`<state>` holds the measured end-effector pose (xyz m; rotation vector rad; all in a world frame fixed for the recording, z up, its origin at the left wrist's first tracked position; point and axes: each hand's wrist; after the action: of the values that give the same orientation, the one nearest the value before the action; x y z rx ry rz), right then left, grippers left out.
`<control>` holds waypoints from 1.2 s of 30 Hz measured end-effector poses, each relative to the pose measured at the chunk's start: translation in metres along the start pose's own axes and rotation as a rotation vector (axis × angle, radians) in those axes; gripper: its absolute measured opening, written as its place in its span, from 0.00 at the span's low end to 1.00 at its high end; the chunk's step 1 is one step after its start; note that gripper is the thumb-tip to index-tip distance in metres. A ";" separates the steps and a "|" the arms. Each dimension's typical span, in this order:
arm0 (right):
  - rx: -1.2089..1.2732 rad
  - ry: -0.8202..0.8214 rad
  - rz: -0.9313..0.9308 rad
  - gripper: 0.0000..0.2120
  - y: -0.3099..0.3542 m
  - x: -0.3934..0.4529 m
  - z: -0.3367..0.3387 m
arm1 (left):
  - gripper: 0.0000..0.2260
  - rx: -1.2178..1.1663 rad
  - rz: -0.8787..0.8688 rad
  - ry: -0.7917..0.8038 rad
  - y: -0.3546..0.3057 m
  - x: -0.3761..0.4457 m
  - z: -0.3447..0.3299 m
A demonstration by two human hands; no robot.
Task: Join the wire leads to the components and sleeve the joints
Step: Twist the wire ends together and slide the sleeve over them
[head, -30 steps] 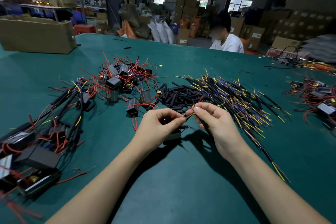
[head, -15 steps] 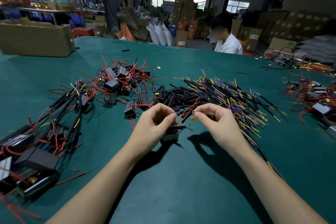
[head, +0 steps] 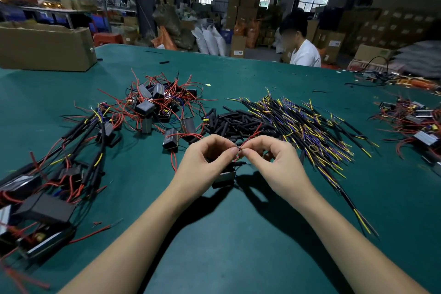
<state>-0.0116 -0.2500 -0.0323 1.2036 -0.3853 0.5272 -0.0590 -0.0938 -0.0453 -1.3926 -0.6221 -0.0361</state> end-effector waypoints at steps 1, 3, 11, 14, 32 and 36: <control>0.005 0.002 -0.001 0.05 0.000 0.000 0.000 | 0.02 -0.007 0.004 -0.006 0.000 0.000 0.000; 0.011 0.012 -0.002 0.06 0.001 0.000 -0.001 | 0.05 -0.022 0.013 -0.022 -0.001 0.000 0.000; 0.024 0.031 0.000 0.06 0.001 0.002 0.003 | 0.06 -0.018 0.041 -0.033 -0.003 0.000 -0.001; 0.022 0.033 0.000 0.06 0.001 0.002 0.003 | 0.06 -0.018 0.044 -0.043 -0.004 0.000 -0.001; 0.058 0.064 0.040 0.08 0.005 0.001 0.002 | 0.07 -0.016 0.068 -0.026 -0.004 0.000 0.000; -0.028 0.073 0.142 0.06 0.004 0.001 0.003 | 0.07 -0.039 0.118 -0.022 -0.006 0.000 0.001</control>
<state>-0.0129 -0.2511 -0.0276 1.1316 -0.4164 0.6845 -0.0617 -0.0940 -0.0399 -1.4669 -0.5588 0.0619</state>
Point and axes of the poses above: each hand's wrist, its own x-axis towards the middle knuckle, its own z-axis out of the back of the hand, y = z × x, and after that the axes turned 12 degrees about -y, right-handed
